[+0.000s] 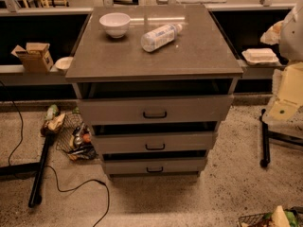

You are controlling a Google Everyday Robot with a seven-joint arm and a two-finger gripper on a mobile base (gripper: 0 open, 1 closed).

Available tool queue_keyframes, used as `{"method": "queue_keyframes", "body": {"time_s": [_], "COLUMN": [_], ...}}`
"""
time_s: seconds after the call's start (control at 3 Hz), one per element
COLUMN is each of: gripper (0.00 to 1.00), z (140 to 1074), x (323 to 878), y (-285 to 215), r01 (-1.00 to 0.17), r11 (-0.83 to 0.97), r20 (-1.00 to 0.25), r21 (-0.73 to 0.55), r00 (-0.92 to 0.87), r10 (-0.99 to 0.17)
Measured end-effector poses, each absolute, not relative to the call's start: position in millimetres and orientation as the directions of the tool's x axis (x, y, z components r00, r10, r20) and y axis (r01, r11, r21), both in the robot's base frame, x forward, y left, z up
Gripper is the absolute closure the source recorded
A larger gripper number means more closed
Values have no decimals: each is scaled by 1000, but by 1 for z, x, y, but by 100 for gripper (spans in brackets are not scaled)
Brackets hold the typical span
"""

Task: Open bottom drawer

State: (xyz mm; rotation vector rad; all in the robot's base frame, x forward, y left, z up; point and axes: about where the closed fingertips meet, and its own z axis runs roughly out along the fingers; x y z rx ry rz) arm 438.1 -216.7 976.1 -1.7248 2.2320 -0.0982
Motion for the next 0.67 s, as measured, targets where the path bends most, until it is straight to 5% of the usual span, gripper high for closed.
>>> {"method": "queue_keyframes", "body": {"time_s": [0.67], "gripper": [0], "z": [942], "x": [447], "y": [-201], "r01": [-944], "r11": [237], "r20": [-239], "r21": [-229], "r00": [-182], "r10": [-954]}}
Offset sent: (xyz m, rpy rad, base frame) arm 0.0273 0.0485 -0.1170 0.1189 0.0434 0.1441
